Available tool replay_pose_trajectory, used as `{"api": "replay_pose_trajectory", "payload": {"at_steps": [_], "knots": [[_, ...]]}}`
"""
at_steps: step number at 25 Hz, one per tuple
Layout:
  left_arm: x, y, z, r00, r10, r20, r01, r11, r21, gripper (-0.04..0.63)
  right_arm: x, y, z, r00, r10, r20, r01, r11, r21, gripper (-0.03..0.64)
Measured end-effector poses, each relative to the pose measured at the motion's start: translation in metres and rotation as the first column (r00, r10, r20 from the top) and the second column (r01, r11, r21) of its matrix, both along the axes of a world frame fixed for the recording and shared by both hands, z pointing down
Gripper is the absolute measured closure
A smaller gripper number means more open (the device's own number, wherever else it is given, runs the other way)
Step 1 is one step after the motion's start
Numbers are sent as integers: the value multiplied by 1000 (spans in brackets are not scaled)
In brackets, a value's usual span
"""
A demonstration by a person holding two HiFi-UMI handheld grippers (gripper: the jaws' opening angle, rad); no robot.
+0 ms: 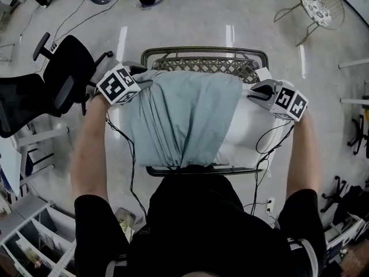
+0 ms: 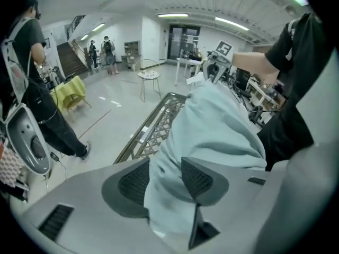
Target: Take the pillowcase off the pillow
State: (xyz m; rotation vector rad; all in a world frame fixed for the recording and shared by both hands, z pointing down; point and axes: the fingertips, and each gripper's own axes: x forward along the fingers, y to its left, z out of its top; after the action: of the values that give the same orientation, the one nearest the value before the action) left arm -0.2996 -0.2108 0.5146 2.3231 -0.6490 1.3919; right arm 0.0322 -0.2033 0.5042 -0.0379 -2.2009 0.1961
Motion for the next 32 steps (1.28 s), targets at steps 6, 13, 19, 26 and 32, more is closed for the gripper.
{"api": "replay_pose_trajectory", "payload": {"at_steps": [6,13,19,26,32], "knots": [[-13,-11,32,993,-108,-37,104,991,-88,407,0,-23,33,998,47,-46,-47,999,7,545],[-22,-24,62,972,-220,-86,207,968,-139,400,-1,-56,89,979,124,-161,-115,991,66,497],[-10,-19,81,995,-99,-11,95,972,-217,468,8,-52,98,968,134,-214,-143,989,-26,420],[-24,-11,77,989,41,140,-14,982,-189,575,2,-45,125,937,91,-337,-68,995,78,497],[-56,5,68,992,-10,126,32,985,-170,583,11,-50,109,944,177,-277,-160,984,83,538]]}}
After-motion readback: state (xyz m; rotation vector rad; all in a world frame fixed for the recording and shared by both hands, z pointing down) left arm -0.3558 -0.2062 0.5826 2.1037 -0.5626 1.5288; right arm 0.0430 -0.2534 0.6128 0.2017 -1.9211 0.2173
